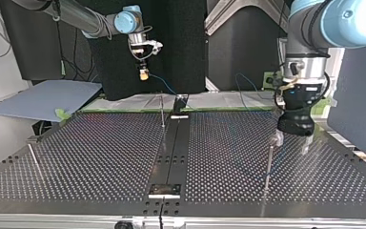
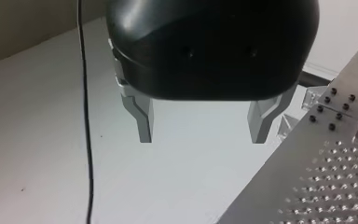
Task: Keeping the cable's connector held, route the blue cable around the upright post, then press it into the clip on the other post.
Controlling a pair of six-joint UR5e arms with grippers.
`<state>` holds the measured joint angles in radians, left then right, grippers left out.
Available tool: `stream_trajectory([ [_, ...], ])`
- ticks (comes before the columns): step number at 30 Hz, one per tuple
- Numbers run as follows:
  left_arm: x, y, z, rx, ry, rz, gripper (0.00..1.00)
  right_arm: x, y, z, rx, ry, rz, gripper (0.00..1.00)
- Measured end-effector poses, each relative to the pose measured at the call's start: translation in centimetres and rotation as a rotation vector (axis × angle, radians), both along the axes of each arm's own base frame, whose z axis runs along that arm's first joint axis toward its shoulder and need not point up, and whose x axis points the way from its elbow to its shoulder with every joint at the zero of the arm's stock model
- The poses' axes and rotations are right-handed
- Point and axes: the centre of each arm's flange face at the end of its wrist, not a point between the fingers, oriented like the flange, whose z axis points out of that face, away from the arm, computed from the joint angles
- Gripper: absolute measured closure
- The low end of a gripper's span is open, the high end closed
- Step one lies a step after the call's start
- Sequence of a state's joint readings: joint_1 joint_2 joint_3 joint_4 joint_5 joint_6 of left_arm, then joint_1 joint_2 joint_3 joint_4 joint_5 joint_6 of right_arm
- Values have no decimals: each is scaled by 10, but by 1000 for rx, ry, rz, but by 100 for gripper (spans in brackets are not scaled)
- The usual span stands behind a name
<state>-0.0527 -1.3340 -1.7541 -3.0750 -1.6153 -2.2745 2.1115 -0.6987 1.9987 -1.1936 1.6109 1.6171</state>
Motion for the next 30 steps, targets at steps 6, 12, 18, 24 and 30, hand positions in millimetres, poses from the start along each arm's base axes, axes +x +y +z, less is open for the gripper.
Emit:
stream_trajectory([
  [6, -3, -2, 18, 46, 5, 39, 0, 0, 0, 0, 0, 0, 0, 100],
  [12, 4, -7, 26, 100, 40, 61, 0, 1, 0, 0, 0, 0, 2, 100],
  [18, 9, -11, 22, 160, 99, 74, 0, 1, 0, 0, -1, -1, 3, 100],
  [24, 8, -9, 13, 219, 163, 105, 0, 2, 0, 0, -1, -1, 3, 100],
  [30, 2, -5, 7, 281, 223, 131, 0, 2, 1, 0, -1, -1, 6, 100],
])
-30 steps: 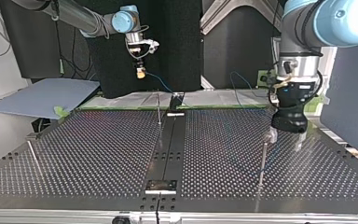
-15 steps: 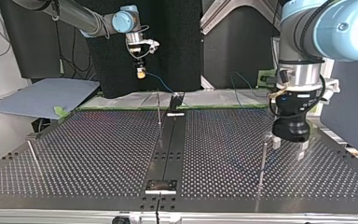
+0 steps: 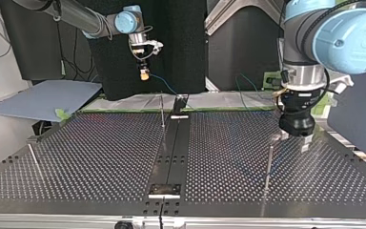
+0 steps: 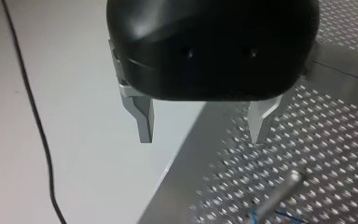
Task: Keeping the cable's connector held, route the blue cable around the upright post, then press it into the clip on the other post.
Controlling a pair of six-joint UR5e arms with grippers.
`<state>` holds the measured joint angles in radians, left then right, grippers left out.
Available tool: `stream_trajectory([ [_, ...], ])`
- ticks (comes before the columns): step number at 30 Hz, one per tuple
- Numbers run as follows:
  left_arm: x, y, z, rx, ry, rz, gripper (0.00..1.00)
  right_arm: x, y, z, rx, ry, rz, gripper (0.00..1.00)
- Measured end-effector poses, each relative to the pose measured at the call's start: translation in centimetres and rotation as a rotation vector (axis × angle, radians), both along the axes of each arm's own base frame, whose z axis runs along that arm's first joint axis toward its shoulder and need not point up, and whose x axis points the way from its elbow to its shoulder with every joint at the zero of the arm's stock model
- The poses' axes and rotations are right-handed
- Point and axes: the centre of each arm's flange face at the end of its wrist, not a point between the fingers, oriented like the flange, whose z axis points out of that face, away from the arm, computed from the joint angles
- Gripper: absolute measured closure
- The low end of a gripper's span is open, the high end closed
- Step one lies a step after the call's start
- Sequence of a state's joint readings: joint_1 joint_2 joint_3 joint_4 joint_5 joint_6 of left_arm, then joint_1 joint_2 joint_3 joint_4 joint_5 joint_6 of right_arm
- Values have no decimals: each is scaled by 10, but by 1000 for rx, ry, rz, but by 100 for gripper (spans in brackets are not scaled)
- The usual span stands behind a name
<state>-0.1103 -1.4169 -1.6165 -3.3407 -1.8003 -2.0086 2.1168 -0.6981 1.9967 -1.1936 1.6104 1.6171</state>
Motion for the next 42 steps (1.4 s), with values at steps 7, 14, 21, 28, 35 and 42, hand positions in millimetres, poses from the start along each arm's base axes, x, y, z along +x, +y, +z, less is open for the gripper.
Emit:
stream_trajectory([
  [7, -2, 4, -10, 68, 77, 29, 0, 1, 1, 0, 0, 0, 3, 100],
  [14, 1, 6, -20, 137, 131, 50, 0, 2, 2, 0, -1, 1, 6, 100],
  [21, 2, 6, -20, 199, 137, 42, 0, 3, 3, 0, -1, 3, 8, 100],
  [28, 3, 6, -20, 252, 138, 35, 0, 3, 3, 0, -1, 3, 8, 100],
  [35, 3, 6, -20, 284, 142, 30, 0, 3, 3, 0, -1, 3, 8, 100],
  [42, 3, 6, -20, 286, 142, 30, 0, 3, 3, 0, -2, 3, 8, 100],
])
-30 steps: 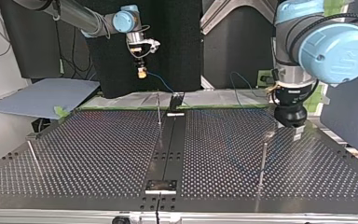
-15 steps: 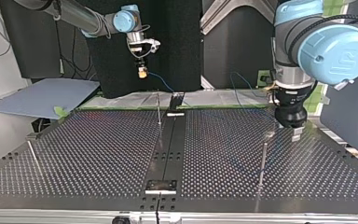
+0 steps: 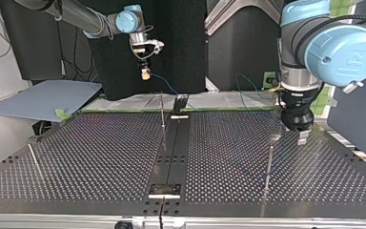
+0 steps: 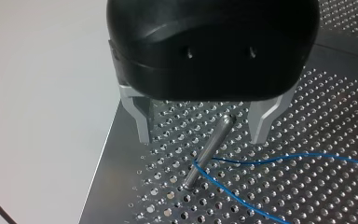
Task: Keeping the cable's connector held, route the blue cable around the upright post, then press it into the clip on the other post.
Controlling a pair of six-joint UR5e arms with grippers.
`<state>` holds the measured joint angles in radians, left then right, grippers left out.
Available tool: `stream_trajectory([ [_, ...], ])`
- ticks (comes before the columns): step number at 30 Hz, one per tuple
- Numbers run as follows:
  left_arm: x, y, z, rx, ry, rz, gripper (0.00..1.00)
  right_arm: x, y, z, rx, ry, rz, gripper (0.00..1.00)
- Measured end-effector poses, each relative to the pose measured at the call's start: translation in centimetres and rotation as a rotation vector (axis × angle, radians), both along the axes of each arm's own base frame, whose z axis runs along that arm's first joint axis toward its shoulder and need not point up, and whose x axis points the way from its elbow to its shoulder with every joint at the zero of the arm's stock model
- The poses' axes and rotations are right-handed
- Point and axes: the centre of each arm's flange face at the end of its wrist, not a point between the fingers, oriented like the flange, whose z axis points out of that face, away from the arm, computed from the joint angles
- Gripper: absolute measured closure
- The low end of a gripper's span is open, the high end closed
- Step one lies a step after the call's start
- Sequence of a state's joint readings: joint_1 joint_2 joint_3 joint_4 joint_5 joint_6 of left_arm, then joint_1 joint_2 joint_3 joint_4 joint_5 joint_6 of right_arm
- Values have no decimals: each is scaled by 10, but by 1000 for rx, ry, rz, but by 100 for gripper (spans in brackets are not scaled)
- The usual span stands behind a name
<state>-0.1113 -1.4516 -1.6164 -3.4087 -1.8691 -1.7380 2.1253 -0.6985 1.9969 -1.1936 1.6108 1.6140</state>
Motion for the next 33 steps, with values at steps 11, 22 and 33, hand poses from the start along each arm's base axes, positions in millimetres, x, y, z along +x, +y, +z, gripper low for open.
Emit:
stream_trajectory([
  [11, 0, -1, 0, 3, -4, -5, 0, 0, 0, 0, 0, 0, 0, 100],
  [22, 6, -16, -4, 35, -11, -79, 0, 0, 0, 0, 1, -4, 0, 100],
  [33, 24, -52, -34, 120, 7, -148, 0, 1, -1, 1, -4, -13, 5, 100],
])
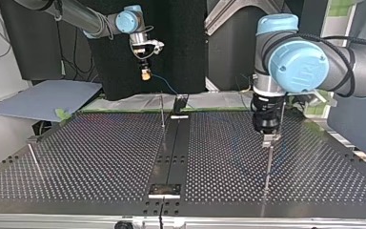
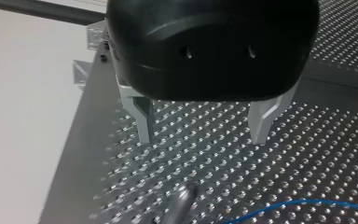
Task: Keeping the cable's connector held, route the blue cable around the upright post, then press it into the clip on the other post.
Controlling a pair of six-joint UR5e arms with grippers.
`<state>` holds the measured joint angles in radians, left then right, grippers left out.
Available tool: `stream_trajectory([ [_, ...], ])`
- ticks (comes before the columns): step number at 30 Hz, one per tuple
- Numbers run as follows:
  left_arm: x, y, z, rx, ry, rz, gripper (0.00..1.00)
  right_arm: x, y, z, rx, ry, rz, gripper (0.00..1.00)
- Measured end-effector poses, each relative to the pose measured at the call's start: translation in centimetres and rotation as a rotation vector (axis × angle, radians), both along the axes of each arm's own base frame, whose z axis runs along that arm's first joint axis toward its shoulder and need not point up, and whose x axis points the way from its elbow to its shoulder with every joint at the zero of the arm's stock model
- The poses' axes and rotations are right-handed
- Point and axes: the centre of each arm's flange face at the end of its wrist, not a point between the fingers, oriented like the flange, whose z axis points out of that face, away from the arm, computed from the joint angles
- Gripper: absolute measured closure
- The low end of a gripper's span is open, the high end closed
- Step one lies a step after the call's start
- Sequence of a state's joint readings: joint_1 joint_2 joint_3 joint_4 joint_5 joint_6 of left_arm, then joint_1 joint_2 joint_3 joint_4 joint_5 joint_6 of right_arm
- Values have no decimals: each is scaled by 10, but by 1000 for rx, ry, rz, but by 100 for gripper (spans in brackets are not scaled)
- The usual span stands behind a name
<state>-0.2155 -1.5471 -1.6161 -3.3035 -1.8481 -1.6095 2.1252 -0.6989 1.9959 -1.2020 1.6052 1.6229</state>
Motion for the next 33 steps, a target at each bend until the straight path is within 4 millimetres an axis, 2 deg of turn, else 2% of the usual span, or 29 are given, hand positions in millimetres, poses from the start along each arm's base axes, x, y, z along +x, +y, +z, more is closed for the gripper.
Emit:
stream_trajectory([
  [16, 30, -60, -7, 120, -75, -19, 0, 1, -1, 1, -4, -7, 4, 100],
  [27, 32, -110, -49, 228, -41, -87, 0, 2, -1, 1, -7, -10, 8, 100],
  [33, 41, -122, -72, 281, -36, -75, 0, 2, -2, 1, -7, -11, 8, 100],
])
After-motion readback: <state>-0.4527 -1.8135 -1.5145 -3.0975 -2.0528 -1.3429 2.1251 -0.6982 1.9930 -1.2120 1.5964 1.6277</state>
